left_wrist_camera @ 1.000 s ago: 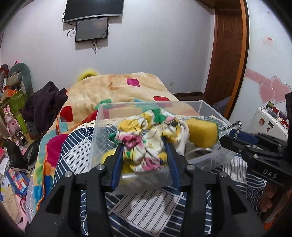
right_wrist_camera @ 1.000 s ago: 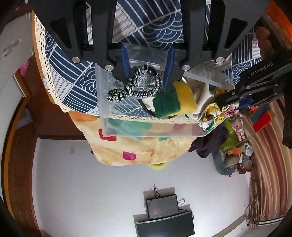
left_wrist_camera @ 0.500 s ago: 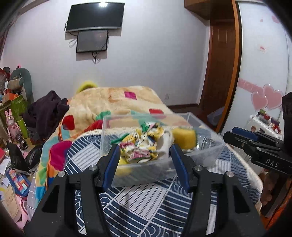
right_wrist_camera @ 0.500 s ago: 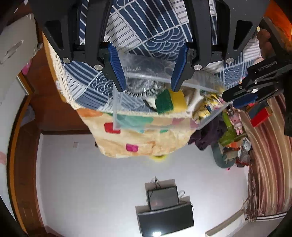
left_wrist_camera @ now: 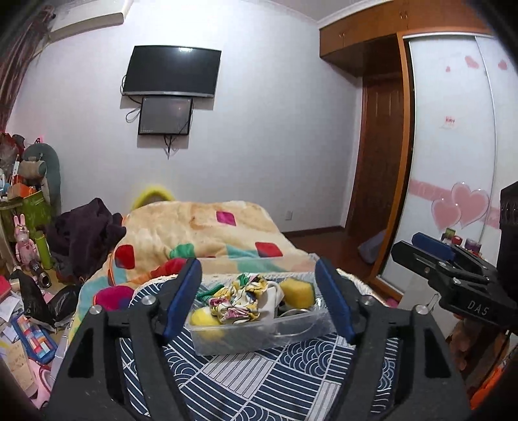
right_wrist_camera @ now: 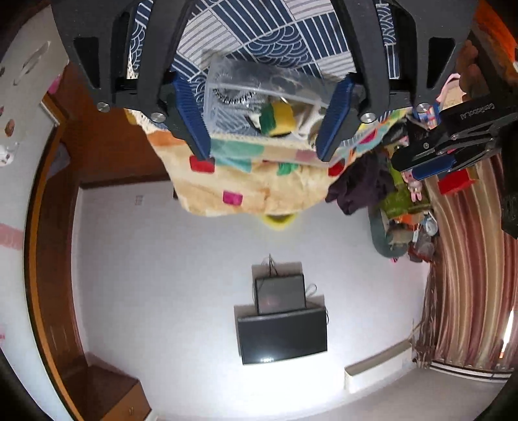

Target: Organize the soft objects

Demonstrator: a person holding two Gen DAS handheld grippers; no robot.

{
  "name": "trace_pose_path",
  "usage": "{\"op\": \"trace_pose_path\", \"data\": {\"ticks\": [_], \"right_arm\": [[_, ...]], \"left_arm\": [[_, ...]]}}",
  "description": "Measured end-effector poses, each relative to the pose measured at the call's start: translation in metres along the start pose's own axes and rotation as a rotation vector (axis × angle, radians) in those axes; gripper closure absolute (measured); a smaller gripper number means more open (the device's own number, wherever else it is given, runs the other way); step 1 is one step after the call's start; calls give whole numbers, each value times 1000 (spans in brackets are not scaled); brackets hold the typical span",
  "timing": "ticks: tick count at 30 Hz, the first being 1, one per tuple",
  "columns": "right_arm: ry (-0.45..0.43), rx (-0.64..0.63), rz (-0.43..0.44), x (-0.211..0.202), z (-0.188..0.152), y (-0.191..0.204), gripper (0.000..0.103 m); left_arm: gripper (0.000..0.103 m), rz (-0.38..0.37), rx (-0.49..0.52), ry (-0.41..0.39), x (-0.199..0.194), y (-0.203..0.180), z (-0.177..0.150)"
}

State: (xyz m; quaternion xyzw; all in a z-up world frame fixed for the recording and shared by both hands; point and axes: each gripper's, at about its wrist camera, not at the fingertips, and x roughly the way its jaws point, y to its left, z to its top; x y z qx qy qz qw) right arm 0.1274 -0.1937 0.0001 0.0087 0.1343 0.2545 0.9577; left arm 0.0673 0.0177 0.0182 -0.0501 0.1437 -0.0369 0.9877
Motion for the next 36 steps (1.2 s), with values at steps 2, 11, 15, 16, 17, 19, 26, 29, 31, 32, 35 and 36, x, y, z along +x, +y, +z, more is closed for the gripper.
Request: {"op": "trace_pose_path", "data": {"ticks": [2,11,15,16,17,19,26,29,31,32,35,36], "right_arm": [[-24,-6,-9,-3,1,2,26],[-72,-19,-14,-4,2,9,2],[-82,-18,-11,-8,1,11,0],[-81,-16,-8,-8,1,11,0],[-80,-14,-5,-8,0,10,0],[-76,-12,-6,-8,-1,11,0],[-73,-10,-1,-10,-5,9,0],[-72,-10,0,-10,-5,10,0],[-71,-9,2,-10,-5,10,0],[-71,-9,2,-11,-4,10,0],[-71,-10,3,-11,-5,10,0],[-71,-10,4,-11,-4,11,0]], "left_arm": [[25,1,2,-12,-6,-2,0],[6,16,7,-29,-13,-3,-3],[3,34,14,-34,-14,-2,-5],[3,35,14,-34,-14,-3,-5],[2,33,14,-33,-15,-3,-6],[2,32,13,-32,-16,-3,-6],[2,37,18,-31,-17,-3,-7],[2,36,18,-32,-17,-4,-7],[2,38,19,-32,-17,-4,-7],[2,38,19,-33,-17,-4,-7],[2,40,20,-35,-18,-4,-7],[2,41,20,-36,-18,-4,-6]]}}
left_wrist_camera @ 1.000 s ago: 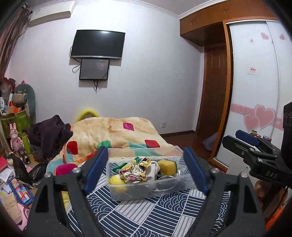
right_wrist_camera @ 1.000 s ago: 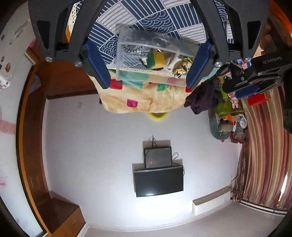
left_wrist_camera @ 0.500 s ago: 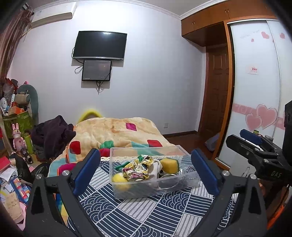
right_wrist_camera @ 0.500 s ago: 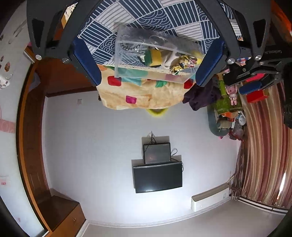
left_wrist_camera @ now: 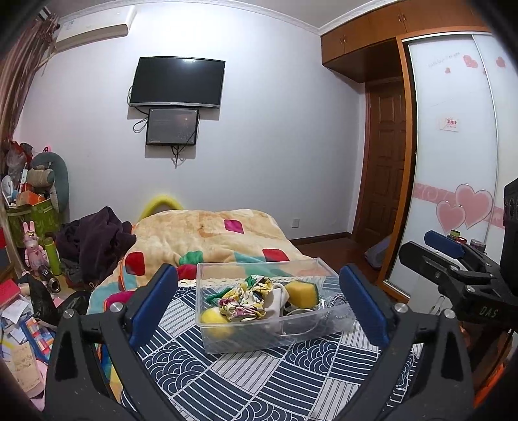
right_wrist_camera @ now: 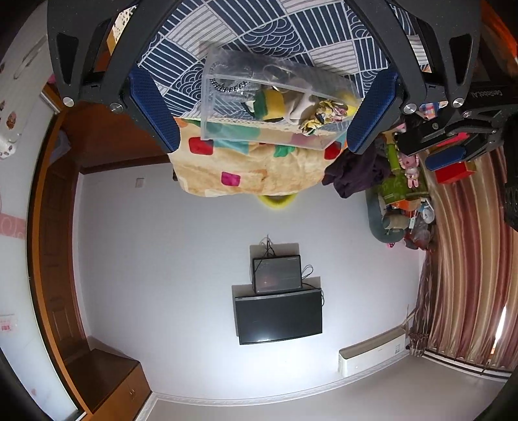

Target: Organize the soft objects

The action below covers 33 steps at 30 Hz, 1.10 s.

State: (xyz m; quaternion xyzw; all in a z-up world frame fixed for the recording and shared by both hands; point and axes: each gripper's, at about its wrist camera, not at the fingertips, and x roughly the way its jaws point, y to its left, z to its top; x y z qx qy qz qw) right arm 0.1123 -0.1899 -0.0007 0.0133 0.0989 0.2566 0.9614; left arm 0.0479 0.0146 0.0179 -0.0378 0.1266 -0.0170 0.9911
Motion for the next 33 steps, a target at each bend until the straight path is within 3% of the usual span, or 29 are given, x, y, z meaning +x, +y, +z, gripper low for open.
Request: {"op": "trace_pose_path", "data": {"ticks": [33], "right_arm": [[-2,4,7,-3,1,0,0]], "left_arm": [[0,-1,14,-15,-6,-4,3]]}}
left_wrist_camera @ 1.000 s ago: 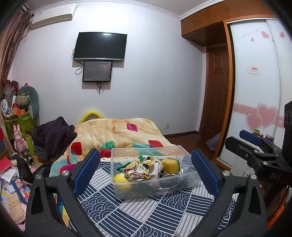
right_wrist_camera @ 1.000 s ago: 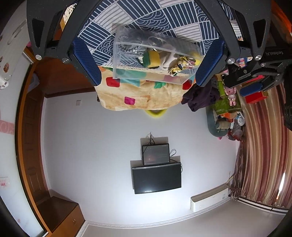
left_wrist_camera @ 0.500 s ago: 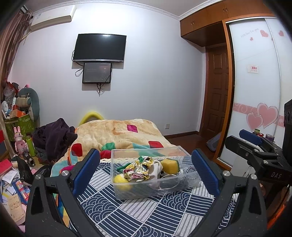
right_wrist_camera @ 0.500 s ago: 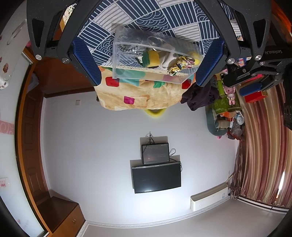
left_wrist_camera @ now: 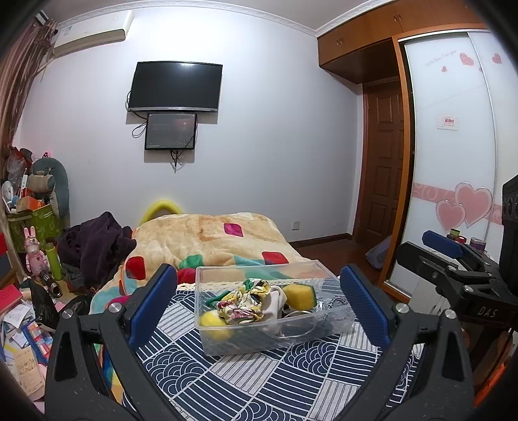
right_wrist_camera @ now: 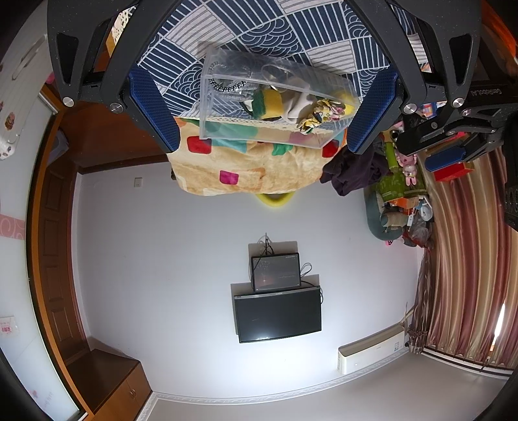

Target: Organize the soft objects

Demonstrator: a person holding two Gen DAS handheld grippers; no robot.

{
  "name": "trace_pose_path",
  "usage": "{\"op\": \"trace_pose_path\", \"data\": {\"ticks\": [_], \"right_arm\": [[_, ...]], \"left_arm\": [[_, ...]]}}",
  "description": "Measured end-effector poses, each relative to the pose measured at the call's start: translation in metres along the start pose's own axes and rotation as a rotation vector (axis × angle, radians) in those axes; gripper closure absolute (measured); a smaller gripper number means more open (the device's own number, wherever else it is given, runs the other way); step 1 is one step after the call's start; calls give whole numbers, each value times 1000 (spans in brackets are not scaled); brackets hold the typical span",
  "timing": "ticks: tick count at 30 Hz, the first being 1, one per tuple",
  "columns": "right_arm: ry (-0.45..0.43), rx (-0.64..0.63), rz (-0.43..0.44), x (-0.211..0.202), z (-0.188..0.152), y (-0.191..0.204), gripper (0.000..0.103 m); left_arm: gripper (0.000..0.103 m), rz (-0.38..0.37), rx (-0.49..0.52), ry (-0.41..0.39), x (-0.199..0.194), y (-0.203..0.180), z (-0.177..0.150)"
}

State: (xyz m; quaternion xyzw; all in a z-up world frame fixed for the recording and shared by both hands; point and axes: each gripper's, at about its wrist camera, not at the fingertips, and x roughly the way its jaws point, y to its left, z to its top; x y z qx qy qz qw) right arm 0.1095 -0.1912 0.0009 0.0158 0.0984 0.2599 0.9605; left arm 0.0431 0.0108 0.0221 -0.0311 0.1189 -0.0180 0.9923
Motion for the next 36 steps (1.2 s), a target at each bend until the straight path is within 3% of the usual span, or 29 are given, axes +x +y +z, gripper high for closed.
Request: {"op": "trace_pose_path", "data": {"ticks": [16,36], "right_arm": [[1,1,2,-1,2,1,0],[6,1,2,-1,2,-1,0]], "left_arm": [[0,-19,-27,12,2,3,0],[0,-18,8,6,1,-4,-3]]}}
